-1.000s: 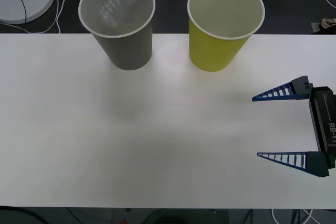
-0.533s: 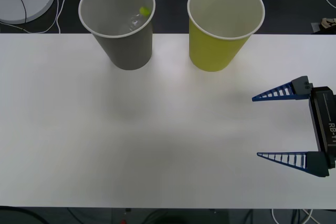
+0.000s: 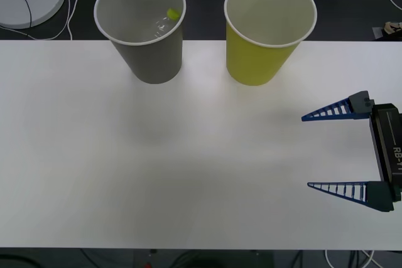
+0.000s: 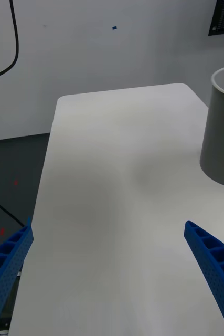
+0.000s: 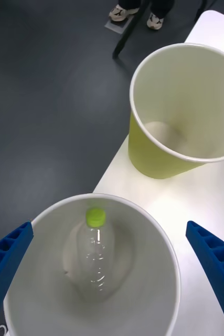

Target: Put the can into the green bin and the plastic bottle into the gray bin

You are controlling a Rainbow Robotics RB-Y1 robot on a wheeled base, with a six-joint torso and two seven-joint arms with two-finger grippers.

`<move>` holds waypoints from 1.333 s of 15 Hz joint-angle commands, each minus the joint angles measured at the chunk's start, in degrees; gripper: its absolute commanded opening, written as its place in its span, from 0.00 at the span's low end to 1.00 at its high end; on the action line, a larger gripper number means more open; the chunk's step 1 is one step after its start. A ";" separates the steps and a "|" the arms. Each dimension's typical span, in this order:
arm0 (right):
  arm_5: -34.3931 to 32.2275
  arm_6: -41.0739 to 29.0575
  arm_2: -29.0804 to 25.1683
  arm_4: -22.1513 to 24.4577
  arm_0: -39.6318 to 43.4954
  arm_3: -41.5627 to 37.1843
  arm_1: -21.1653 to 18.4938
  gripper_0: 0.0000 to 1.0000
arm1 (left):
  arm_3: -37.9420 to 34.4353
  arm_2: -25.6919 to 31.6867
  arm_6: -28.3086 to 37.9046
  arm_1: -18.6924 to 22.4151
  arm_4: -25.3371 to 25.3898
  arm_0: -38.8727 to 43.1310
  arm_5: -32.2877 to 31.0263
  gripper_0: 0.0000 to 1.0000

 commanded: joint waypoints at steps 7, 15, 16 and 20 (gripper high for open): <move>0.00 0.00 0.00 0.00 0.00 0.00 0.00 1.00 | -21.45 -0.01 6.04 12.83 15.48 16.87 0.00 1.00; 0.00 0.00 0.00 0.00 0.00 0.00 0.00 1.00 | -37.27 0.17 5.34 30.06 31.04 31.02 0.00 1.00; 0.00 0.00 0.00 0.00 0.00 0.00 0.00 1.00 | -38.86 0.78 4.90 31.73 32.35 32.86 0.00 1.00; 0.00 0.00 0.00 0.00 0.00 0.00 0.00 1.00 | -47.56 10.63 3.58 32.87 34.37 45.96 1.14 1.00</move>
